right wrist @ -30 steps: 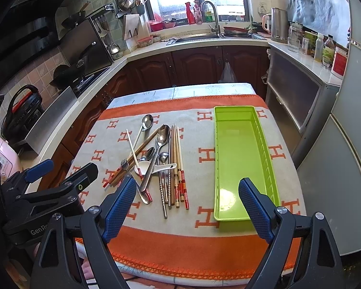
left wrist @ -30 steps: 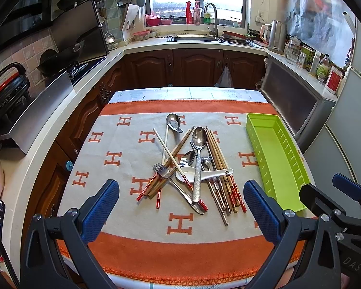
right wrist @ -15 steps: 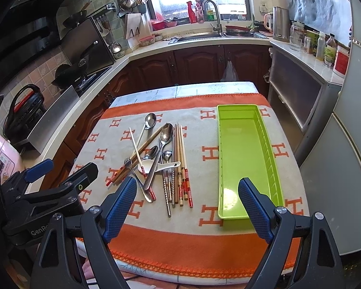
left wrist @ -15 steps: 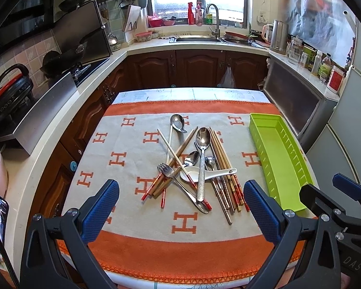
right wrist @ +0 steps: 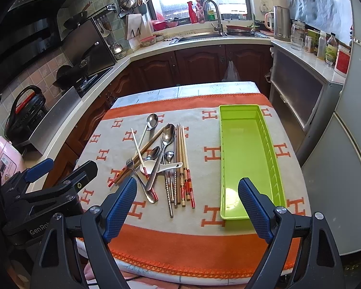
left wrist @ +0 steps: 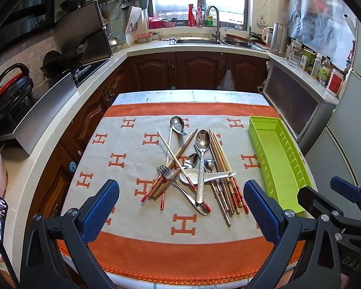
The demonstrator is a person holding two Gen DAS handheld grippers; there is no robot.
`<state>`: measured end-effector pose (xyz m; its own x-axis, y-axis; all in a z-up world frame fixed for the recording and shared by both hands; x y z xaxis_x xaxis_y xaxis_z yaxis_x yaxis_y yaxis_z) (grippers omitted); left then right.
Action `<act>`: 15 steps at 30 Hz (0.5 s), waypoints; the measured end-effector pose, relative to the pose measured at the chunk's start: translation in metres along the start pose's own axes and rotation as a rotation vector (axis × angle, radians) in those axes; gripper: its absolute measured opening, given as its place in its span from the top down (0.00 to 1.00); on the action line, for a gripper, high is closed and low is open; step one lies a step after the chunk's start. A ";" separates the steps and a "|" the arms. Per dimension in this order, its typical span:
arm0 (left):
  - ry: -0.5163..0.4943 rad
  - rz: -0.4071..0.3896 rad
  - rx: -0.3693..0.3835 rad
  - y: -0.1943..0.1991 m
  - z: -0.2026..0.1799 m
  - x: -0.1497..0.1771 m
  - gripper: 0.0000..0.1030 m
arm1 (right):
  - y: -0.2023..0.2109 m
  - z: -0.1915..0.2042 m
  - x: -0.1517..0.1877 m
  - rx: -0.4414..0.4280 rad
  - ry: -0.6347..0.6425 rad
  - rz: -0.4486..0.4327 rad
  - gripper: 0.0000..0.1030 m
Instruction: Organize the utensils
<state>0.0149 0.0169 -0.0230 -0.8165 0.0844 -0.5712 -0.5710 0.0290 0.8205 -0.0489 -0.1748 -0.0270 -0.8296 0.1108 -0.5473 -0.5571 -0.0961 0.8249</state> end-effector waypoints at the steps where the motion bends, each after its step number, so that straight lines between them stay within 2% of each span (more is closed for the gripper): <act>1: 0.000 0.004 0.001 -0.001 0.000 0.000 0.01 | 0.000 0.000 0.000 -0.001 -0.001 0.003 0.15; 7: -0.028 0.015 0.005 -0.003 -0.003 -0.003 0.01 | -0.003 0.001 -0.004 -0.012 -0.003 0.025 0.15; 10: -0.027 0.028 -0.014 -0.005 0.007 -0.012 0.01 | -0.006 0.002 -0.010 -0.007 0.003 0.027 0.18; 15: 0.034 0.045 0.062 -0.002 0.039 -0.035 0.01 | -0.005 0.001 -0.024 0.000 0.011 0.011 0.22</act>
<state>0.0482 0.0530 -0.0040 -0.8443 0.0535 -0.5331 -0.5279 0.0872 0.8448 -0.0267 -0.1760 -0.0180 -0.8362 0.0984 -0.5395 -0.5476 -0.0974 0.8310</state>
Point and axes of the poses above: each gripper's, at about its wrist camera, not at the fingertips, and y roughly against the way its jaws point, z to its left, x to its underside, the point moved 2 cm from there along -y, roughly the way its jaws point, and after that the axes turned 8 degrees about z, right-handed, at the moved point
